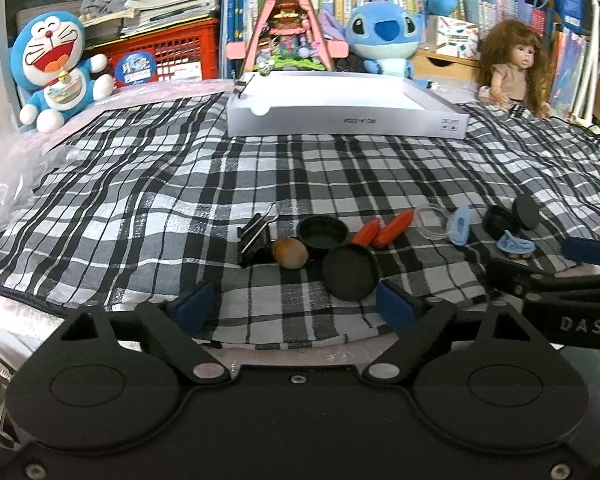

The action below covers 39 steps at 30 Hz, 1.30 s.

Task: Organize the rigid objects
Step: 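Grasp the black round lid with the left tool while the right tool grasps a light blue clip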

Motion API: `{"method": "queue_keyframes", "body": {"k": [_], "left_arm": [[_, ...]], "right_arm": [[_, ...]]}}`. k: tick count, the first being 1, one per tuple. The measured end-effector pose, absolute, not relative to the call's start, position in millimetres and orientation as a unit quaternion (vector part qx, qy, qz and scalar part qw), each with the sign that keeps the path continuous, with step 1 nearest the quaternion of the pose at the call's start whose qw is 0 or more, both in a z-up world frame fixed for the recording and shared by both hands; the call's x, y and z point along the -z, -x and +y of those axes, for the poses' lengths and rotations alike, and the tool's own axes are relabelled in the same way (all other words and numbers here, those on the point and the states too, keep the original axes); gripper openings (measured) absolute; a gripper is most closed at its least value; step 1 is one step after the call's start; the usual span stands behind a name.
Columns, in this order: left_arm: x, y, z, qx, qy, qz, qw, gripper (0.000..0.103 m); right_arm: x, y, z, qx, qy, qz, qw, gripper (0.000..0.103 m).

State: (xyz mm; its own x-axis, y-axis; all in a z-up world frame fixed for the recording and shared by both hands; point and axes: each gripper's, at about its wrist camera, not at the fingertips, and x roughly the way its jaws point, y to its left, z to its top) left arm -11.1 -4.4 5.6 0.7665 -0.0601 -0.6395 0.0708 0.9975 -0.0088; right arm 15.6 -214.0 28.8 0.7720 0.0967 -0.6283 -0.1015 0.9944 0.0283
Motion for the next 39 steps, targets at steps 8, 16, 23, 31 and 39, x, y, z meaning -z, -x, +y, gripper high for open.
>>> {"method": "queue_keyframes", "body": {"k": [8,16,23,31,39], "left_arm": [[-10.4,21.6,-5.4,0.064,0.003,0.326,0.943,0.062],[-8.9,16.1,-12.3,0.084,0.012,0.305,0.949,0.045],[-6.7,15.7,-19.0,0.088,0.007,0.297,0.951,0.03],[-19.2,14.3,-14.6,0.103,0.03,0.295,0.95,0.03],[-34.0,-2.4,-4.9,0.106,0.045,0.297,0.948,0.03]], "right_arm": [[-32.4,-15.1,-210.8,-0.053,-0.022,0.329,0.942,0.091],[-33.5,-16.4,-209.3,-0.049,-0.035,0.32,0.945,0.078],[-31.7,-19.7,-207.4,-0.045,-0.03,0.325,0.944,0.044],[-37.3,-17.8,-204.2,-0.059,-0.025,0.321,0.945,0.044],[-47.2,-24.1,-203.8,-0.066,-0.025,0.313,0.947,0.044]]}}
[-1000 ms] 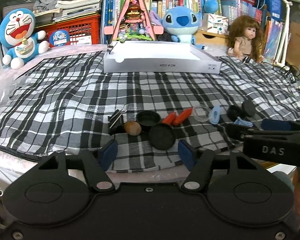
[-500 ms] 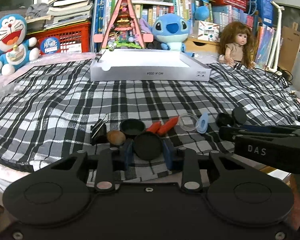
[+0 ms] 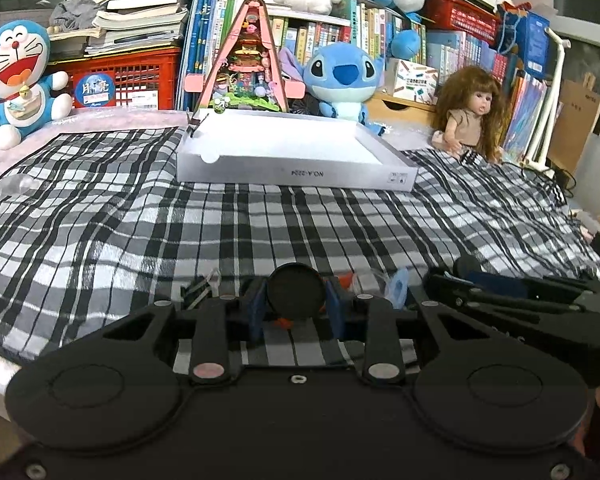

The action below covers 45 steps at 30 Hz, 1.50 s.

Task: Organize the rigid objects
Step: 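Grasp the black round lid with the left tool while the right tool grasps a light blue clip, then carry the black lid with the left tool while the right tool carries the blue clip over the white tray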

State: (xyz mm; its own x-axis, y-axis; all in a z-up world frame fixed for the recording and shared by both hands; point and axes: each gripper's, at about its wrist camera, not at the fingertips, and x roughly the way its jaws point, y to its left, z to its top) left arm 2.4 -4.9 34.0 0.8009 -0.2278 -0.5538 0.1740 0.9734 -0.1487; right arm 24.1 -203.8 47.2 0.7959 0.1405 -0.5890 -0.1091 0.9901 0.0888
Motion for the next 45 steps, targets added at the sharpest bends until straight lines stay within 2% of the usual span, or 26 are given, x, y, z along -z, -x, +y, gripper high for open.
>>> {"method": "queue_keyframes", "body": {"k": [28,45], "left_arm": [[-66.8,-109.9,10.5,0.118,0.088,0.323,0.935,0.03],[-85.2,-202.7,12.0,0.116,0.108,0.375,0.913,0.03]], "right_arm": [[-79.2,-110.1,-219.2,-0.083,-0.04,0.331,0.939,0.044],[-95.0,-207.5,-221.9,-0.09,-0.043,0.391,0.915,0.044]]}}
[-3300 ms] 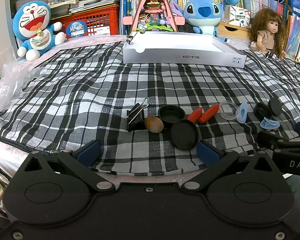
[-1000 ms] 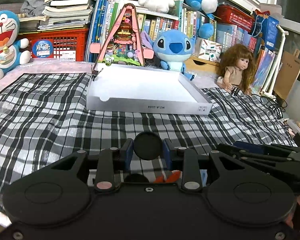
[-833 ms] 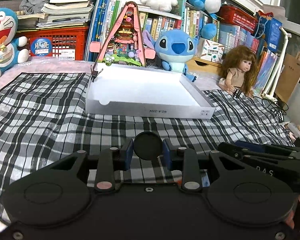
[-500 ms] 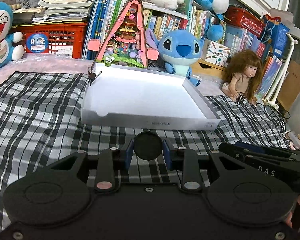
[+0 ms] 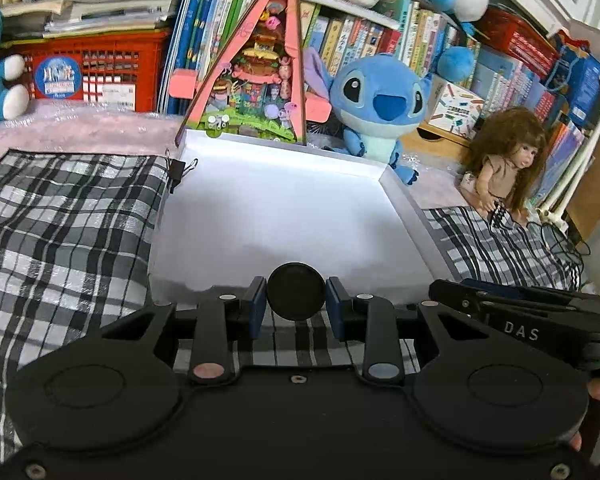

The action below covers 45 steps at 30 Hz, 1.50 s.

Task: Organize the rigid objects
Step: 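Carry the black lid with the left tool while the right tool carries the blue clip over the white tray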

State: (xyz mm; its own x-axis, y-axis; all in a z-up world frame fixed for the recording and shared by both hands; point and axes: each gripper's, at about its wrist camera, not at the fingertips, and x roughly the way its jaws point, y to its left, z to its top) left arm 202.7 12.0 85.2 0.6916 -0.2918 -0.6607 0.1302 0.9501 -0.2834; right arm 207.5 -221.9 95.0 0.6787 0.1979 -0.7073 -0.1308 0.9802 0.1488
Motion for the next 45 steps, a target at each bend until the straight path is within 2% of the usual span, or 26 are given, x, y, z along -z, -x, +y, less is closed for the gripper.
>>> {"method": "queue_keyframes", "body": {"k": [17,45], "left_arm": [[-57.8,-267.8,2.8,0.086,0.095,0.424,0.897,0.03],[-30.4,-285.8,4.8,0.051,0.063,0.442,0.893,0.03]], "right_arm": [[-72.0,-279.3,-210.0,-0.074,-0.043,0.45,0.889,0.044],[-45.3,-293.1,-206.0,-0.064,-0.027,0.477,0.876,0.048]]}}
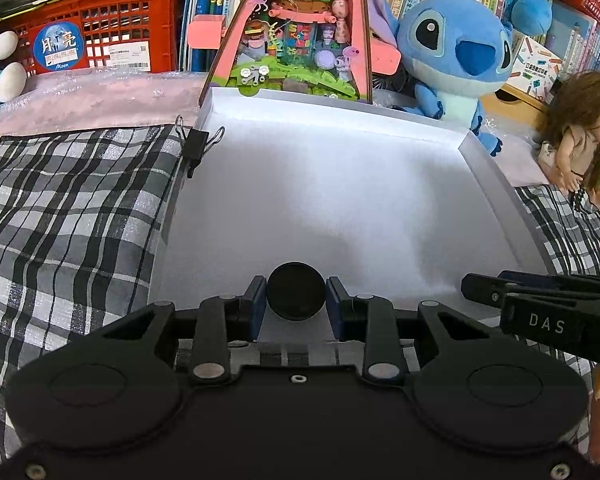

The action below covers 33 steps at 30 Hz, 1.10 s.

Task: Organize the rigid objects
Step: 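Carry the black lid with the left tool while the right tool carries the blue clip over the white tray, then open the left tool to drop the lid in the tray while the right tool drops the clip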

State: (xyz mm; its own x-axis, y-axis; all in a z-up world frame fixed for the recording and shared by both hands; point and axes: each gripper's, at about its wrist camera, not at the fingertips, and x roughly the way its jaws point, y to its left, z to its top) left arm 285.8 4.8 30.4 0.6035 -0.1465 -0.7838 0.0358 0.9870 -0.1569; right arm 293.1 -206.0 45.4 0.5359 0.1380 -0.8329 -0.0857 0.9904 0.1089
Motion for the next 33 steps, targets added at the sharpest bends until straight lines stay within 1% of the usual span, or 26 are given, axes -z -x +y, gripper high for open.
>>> {"method": "queue_keyframes", "body": {"k": [12,13,14,15,16,17,19,21,23,24,26,29,33], "left_arm": [[-29.4,-284.1,1.7,0.052,0.048,0.438,0.896,0.03],[-29.5,-283.8,1.7,0.05,0.047,0.437,0.897,0.03],[-29.9,-283.5,2.0,0.047,0.047,0.437,0.897,0.032],[-30.6,-282.9,2.7,0.046,0.048,0.436,0.897,0.034],[-31.9,-281.9,4.1,0.047,0.051,0.436,0.897,0.04],[-33.4,-280.5,5.4,0.05,0.053,0.434,0.898,0.045],[-37.9,-275.4,7.6,0.052,0.051,0.426,0.902,0.049],[-42.8,-270.3,8.4,0.053,0.04,0.416,0.907,0.054],[-47.8,-264.3,8.4,0.053,0.032,0.406,0.912,0.063],[-50.1,-261.3,8.8,0.054,0.03,0.402,0.914,0.065],[-54.9,-255.4,10.7,0.058,0.033,0.397,0.915,0.072],[-61.7,-244.6,14.4,0.067,0.043,0.391,0.917,0.077],[-68.8,-228.3,17.4,0.074,0.044,0.379,0.921,0.079]], "right_arm": [[-44.9,-291.3,-206.0,-0.066,-0.023,0.473,0.878,0.049],[-45.0,-291.4,-206.3,-0.066,-0.024,0.472,0.879,0.052],[-45.2,-291.2,-206.6,-0.065,-0.024,0.471,0.879,0.057],[-45.3,-291.0,-207.0,-0.065,-0.025,0.47,0.88,0.057],[-45.6,-290.6,-207.5,-0.066,-0.027,0.469,0.88,0.059],[-46.0,-290.0,-208.0,-0.066,-0.029,0.467,0.881,0.062],[-47.5,-287.8,-208.8,-0.064,-0.03,0.46,0.885,0.069],[-49.5,-285.6,-209.4,-0.065,-0.03,0.454,0.888,0.072],[-52.4,-282.8,-210.4,-0.067,-0.03,0.449,0.891,0.076],[-53.8,-281.2,-211.0,-0.067,-0.031,0.446,0.892,0.077],[-57.6,-276.6,-212.0,-0.068,-0.029,0.437,0.896,0.082],[-65.1,-267.0,-212.3,-0.076,-0.021,0.417,0.906,0.087],[-74.6,-252.4,-215.8,-0.088,-0.028,0.395,0.914,0.091]]}}
